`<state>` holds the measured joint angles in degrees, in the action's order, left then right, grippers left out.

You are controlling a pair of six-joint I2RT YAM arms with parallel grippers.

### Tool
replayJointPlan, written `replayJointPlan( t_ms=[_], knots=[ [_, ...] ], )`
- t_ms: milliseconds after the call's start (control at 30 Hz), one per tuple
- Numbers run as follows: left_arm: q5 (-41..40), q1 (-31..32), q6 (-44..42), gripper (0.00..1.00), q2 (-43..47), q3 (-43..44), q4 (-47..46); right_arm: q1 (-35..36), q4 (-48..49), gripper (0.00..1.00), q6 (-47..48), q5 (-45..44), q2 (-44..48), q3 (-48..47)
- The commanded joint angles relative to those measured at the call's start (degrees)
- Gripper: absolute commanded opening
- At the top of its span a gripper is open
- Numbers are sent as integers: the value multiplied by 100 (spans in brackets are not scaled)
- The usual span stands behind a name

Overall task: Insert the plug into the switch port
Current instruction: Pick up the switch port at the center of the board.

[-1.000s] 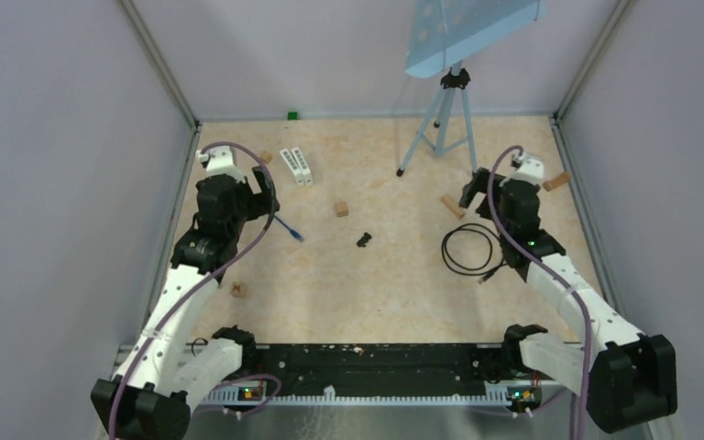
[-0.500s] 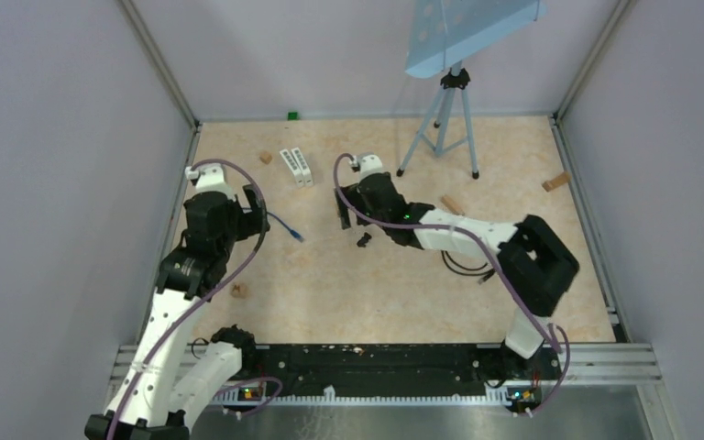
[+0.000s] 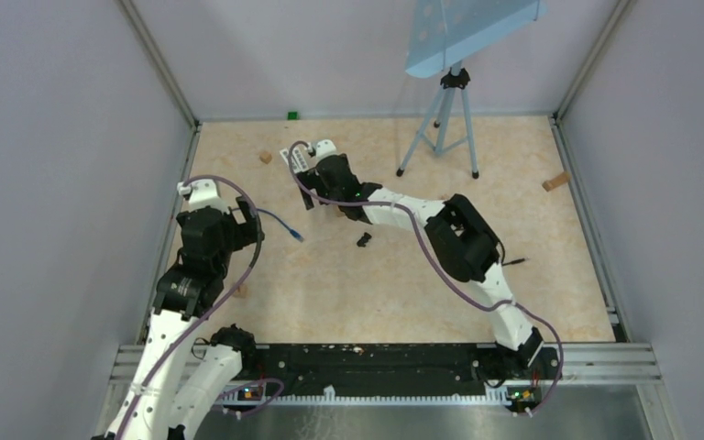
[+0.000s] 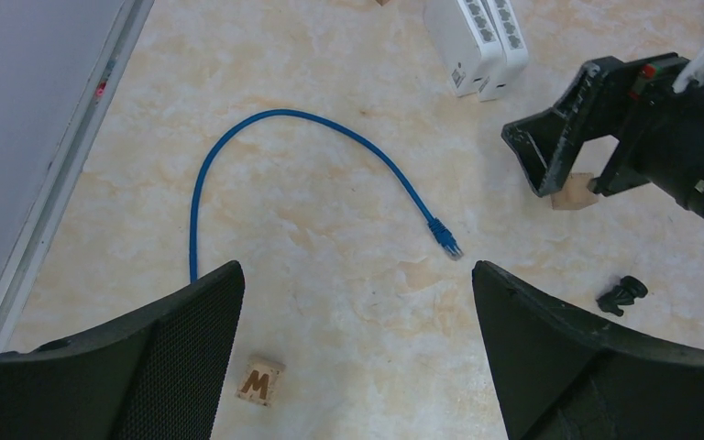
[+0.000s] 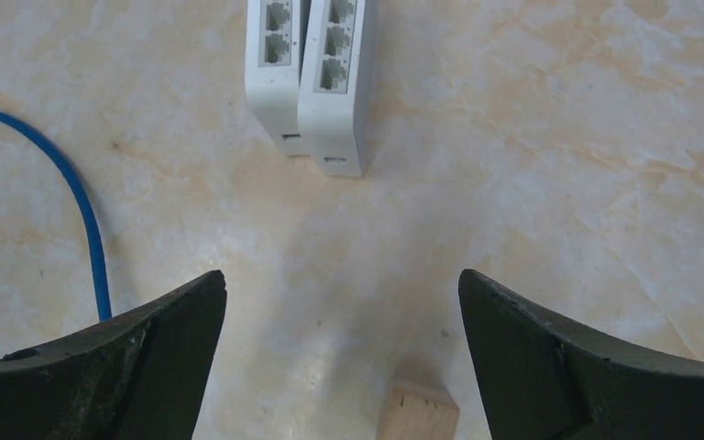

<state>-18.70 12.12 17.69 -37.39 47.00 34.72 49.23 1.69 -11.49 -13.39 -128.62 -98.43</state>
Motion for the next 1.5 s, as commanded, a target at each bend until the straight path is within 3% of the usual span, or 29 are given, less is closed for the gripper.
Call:
replayJointPlan(
  t_ms=[0,367,667,733,867,1067,1233,1367,1467],
  knots=[
    [42,5,-86,99,38,-80,-178,7,174,96,121,-55,-514,-897],
    [233,10,-156,99,110,-131,-246,-50,179,90,189,-321,-1646,-2242],
    [277,3,-209,99,109,-159,-273,-202,142,83,55,-15,-2264,-3173],
    [287,1,-218,99,104,-166,-274,-208,200,84,116,233,-2257,-3167],
    [328,1,-231,99,109,-172,-291,-204,439,97,286,846,-2002,-2750],
    [317,1,-244,99,112,-176,-291,-195,1270,99,568,1057,-1147,-1288],
    [321,1,-249,99,111,-183,-299,-195,1451,94,760,680,-922,-799],
    [317,3,-249,99,113,-183,-291,-195,1168,82,780,250,-1126,-1118],
    [306,1,-249,99,107,-183,-290,-195,1026,79,789,236,-1325,-1397]
  ],
)
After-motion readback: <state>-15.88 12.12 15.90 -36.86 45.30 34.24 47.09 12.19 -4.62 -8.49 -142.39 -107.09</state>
